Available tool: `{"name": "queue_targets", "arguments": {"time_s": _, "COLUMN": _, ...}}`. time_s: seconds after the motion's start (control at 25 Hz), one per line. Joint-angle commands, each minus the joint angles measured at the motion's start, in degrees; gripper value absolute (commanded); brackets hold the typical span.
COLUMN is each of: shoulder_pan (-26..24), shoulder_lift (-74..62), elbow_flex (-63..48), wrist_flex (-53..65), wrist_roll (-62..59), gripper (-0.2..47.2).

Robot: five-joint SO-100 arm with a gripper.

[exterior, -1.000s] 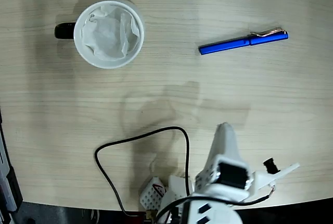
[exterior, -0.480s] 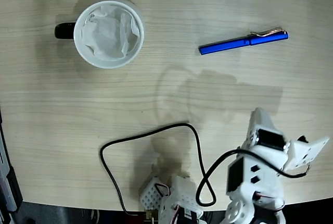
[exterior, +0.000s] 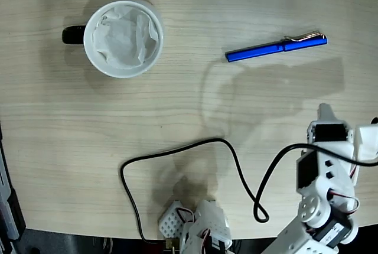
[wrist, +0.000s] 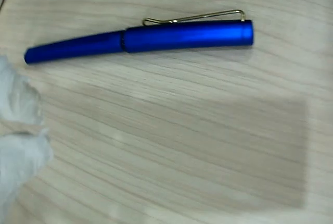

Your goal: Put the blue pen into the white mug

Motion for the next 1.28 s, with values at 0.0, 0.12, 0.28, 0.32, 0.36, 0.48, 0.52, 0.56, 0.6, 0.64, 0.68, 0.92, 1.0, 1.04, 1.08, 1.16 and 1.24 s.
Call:
{"name": "queue_targets", "arguments": {"time_s": 0.0, "shoulder_pan": 1.1, "shoulder_lift": -2.7, "elbow_flex": -7.2, "wrist_flex": -0.4, "wrist_roll": -3.2, "gripper": 0.2}}
{"name": "queue_targets", "arguments": {"time_s": 0.12, "shoulder_pan": 1.9, "shoulder_lift": -7.7, "elbow_flex": -12.9, "wrist_flex": 1.1, "wrist_roll": -3.5, "gripper": 6.9}}
{"name": "queue_targets", "arguments": {"time_s": 0.28, "shoulder_pan": 2.2, "shoulder_lift": -14.1, "elbow_flex": -19.8, "wrist_flex": 4.7, "wrist_roll": -3.5, "gripper": 8.1}}
{"name": "queue_targets", "arguments": {"time_s": 0.32, "shoulder_pan": 2.2, "shoulder_lift": -15.5, "elbow_flex": -21.1, "wrist_flex": 5.5, "wrist_roll": -3.5, "gripper": 8.1}}
{"name": "queue_targets", "arguments": {"time_s": 0.36, "shoulder_pan": 2.2, "shoulder_lift": -16.7, "elbow_flex": -22.5, "wrist_flex": 6.7, "wrist_roll": -3.5, "gripper": 8.3}}
{"name": "queue_targets", "arguments": {"time_s": 0.48, "shoulder_pan": 1.7, "shoulder_lift": -20.1, "elbow_flex": -26.4, "wrist_flex": 10.1, "wrist_roll": -3.5, "gripper": 9.6}}
{"name": "queue_targets", "arguments": {"time_s": 0.52, "shoulder_pan": 1.5, "shoulder_lift": -21.4, "elbow_flex": -27.7, "wrist_flex": 11.1, "wrist_roll": -3.5, "gripper": 10.9}}
{"name": "queue_targets", "arguments": {"time_s": 0.56, "shoulder_pan": 1.2, "shoulder_lift": -22.3, "elbow_flex": -28.7, "wrist_flex": 11.5, "wrist_roll": -3.5, "gripper": 12.7}}
{"name": "queue_targets", "arguments": {"time_s": 0.6, "shoulder_pan": 1.1, "shoulder_lift": -23.2, "elbow_flex": -29.4, "wrist_flex": 11.6, "wrist_roll": -3.5, "gripper": 14.6}}
{"name": "queue_targets", "arguments": {"time_s": 0.64, "shoulder_pan": 0.8, "shoulder_lift": -24.0, "elbow_flex": -30.2, "wrist_flex": 11.6, "wrist_roll": -3.5, "gripper": 15.4}}
{"name": "queue_targets", "arguments": {"time_s": 0.68, "shoulder_pan": 0.4, "shoulder_lift": -24.7, "elbow_flex": -30.9, "wrist_flex": 11.6, "wrist_roll": -3.5, "gripper": 16.3}}
{"name": "queue_targets", "arguments": {"time_s": 0.92, "shoulder_pan": -2.1, "shoulder_lift": -28.8, "elbow_flex": -34.5, "wrist_flex": 11.6, "wrist_roll": -6.1, "gripper": 16.7}}
{"name": "queue_targets", "arguments": {"time_s": 1.0, "shoulder_pan": -3.0, "shoulder_lift": -30.3, "elbow_flex": -35.5, "wrist_flex": 11.6, "wrist_roll": -7.4, "gripper": 16.8}}
{"name": "queue_targets", "arguments": {"time_s": 1.04, "shoulder_pan": -3.3, "shoulder_lift": -31.0, "elbow_flex": -35.9, "wrist_flex": 11.9, "wrist_roll": -8.8, "gripper": 16.8}}
{"name": "queue_targets", "arguments": {"time_s": 1.08, "shoulder_pan": -3.8, "shoulder_lift": -31.9, "elbow_flex": -36.4, "wrist_flex": 12.0, "wrist_roll": -9.5, "gripper": 17.0}}
{"name": "queue_targets", "arguments": {"time_s": 1.16, "shoulder_pan": -4.6, "shoulder_lift": -33.4, "elbow_flex": -37.4, "wrist_flex": 12.0, "wrist_roll": -10.4, "gripper": 18.9}}
{"name": "queue_targets", "arguments": {"time_s": 1.24, "shoulder_pan": -5.3, "shoulder_lift": -34.6, "elbow_flex": -38.4, "wrist_flex": 12.0, "wrist_roll": -11.1, "gripper": 18.9}}
